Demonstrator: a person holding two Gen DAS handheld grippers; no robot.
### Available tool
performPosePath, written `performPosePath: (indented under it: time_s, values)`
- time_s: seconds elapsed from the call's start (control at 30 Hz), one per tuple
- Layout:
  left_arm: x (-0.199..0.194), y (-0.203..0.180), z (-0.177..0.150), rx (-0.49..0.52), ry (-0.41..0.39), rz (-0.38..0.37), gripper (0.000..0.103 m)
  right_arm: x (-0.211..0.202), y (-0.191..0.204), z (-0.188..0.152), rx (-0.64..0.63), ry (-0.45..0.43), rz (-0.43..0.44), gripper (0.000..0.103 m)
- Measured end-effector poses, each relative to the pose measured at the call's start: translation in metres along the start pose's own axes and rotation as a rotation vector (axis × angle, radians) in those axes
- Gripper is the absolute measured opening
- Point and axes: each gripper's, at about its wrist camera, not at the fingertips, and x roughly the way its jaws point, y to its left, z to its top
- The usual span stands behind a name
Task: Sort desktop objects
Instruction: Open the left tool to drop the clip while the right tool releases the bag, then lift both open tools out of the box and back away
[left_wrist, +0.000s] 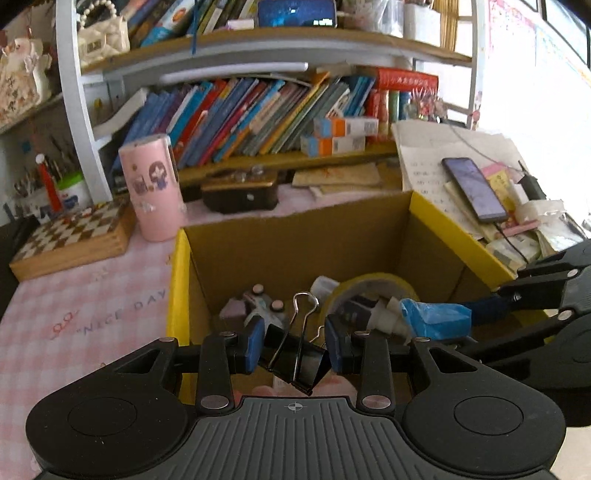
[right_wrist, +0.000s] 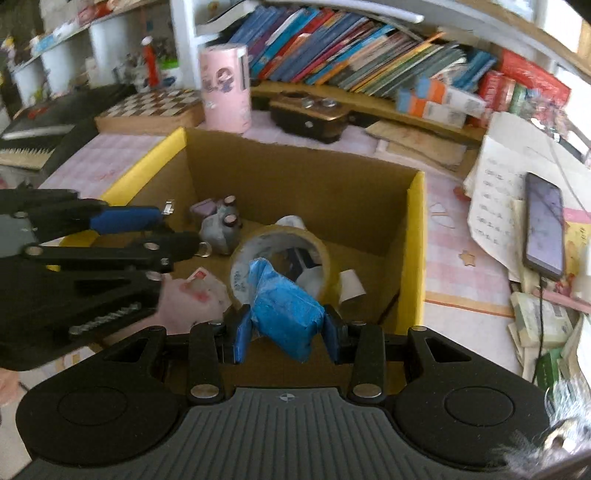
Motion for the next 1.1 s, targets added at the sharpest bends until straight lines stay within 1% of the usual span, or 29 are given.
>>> performPosePath:
  time_s: [0.13,0.23,0.43,0.63,0.7,0.73,0.77,0.8,0.87,0.9,0.97,1.03,1.1]
  values:
    - [0.009,-0.003,-0.003,0.006,0.031,0.007,0.034,0.011,0.006,0.001,-0.056,0.052,0.019,0.037]
    - [0.014,-0.001,-0.005,-0.029,0.051,0.013,0.034,0.019,0.003,0.001,-0.039,0.075,0.038,0.037]
    - [0.014,-0.002,-0.006,-0.035,0.042,0.013,0.035,0.025,0.002,0.002,-0.044,0.093,0.061,0.037]
    - [0.007,0.0,-0.007,-0.06,0.025,0.008,0.036,0.026,0.004,0.003,-0.041,0.096,0.046,0.037]
    - [-0.001,0.001,-0.008,-0.065,-0.007,0.009,0.044,0.022,0.004,0.003,-0.032,0.086,0.036,0.039]
    - [-0.008,0.003,-0.007,-0.068,-0.031,0.015,0.053,0.018,0.005,0.003,-0.025,0.076,0.033,0.044]
    - [-0.014,0.004,-0.007,-0.068,-0.053,0.014,0.061,0.013,0.005,0.002,-0.016,0.06,0.037,0.046]
    - [-0.02,0.005,-0.006,-0.065,-0.076,0.007,0.064,0.008,0.005,0.002,-0.005,0.045,0.042,0.051]
    - [-0.035,0.006,-0.004,-0.053,-0.122,0.001,0.073,-0.003,0.007,0.001,0.015,0.015,0.046,0.052]
    - [-0.044,0.005,-0.003,-0.047,-0.148,0.003,0.075,-0.009,0.009,0.0,0.021,-0.001,0.043,0.053]
    - [-0.06,0.004,-0.003,-0.041,-0.191,0.011,0.091,-0.022,0.014,-0.003,0.036,-0.041,0.025,0.057]
    - [-0.08,0.004,-0.007,-0.046,-0.243,0.022,0.095,-0.036,0.021,-0.008,0.06,-0.087,-0.001,0.067]
    - [-0.097,0.005,-0.012,-0.052,-0.274,0.032,0.098,-0.049,0.028,-0.013,0.08,-0.125,-0.024,0.071]
